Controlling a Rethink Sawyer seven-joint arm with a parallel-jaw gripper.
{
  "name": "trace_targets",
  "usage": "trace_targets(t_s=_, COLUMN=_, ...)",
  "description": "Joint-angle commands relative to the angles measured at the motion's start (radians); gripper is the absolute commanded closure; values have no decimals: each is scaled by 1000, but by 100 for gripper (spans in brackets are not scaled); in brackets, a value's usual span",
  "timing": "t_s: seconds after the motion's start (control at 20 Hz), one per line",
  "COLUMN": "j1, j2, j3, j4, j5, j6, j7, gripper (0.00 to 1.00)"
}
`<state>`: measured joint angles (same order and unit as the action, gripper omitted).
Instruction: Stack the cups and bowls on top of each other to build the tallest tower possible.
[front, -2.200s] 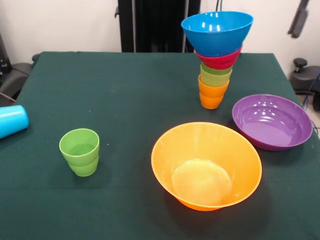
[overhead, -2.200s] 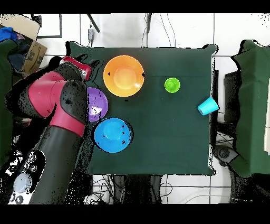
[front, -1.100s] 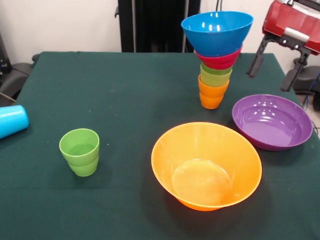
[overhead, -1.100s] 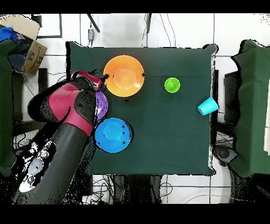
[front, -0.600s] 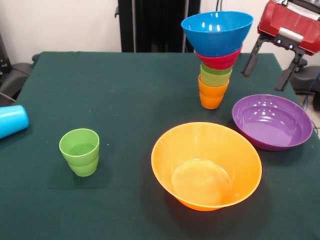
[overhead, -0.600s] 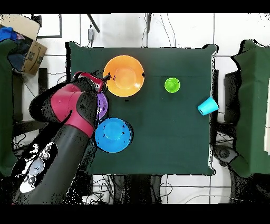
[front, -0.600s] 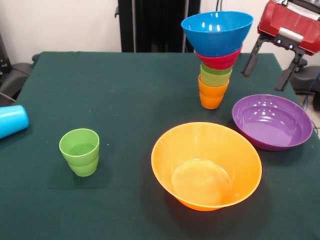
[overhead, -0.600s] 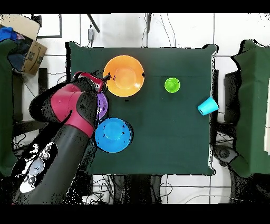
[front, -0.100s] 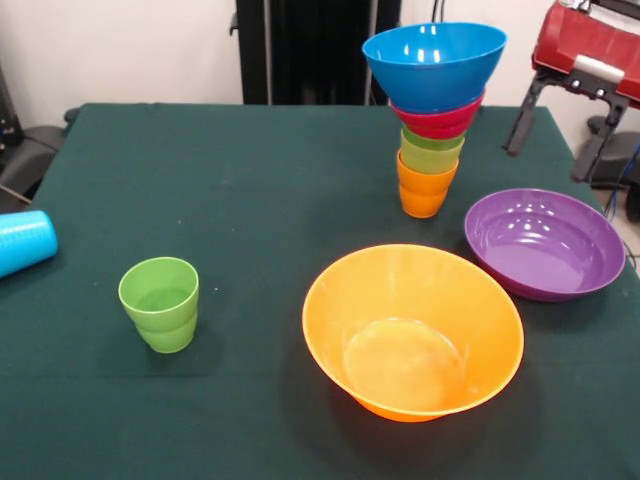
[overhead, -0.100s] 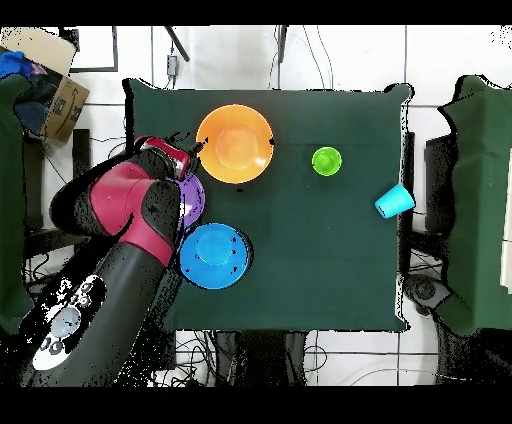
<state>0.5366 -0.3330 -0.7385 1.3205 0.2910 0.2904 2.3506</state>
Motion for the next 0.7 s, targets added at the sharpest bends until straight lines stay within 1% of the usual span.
trace_targets(t_s=0.05, j1=32, j2=37, j3=89, j4=96, j5=63, j6=13, j7=256, gripper=0)
trace_targets(t_s=0.25, j1=55, j2=59, j3=60, j4=89, j5=85, j6=33, j7=272, gripper=0)
trace_targets(t_s=0.45, j1=78, j2=78, j3=42, j4=100, j5=102, j6=31, j7=293, gripper=0)
trace_targets(t_s=0.7, j1=96, j2=94, j3=38, j4=103, j5=124, j6=38, j7=318, gripper=0)
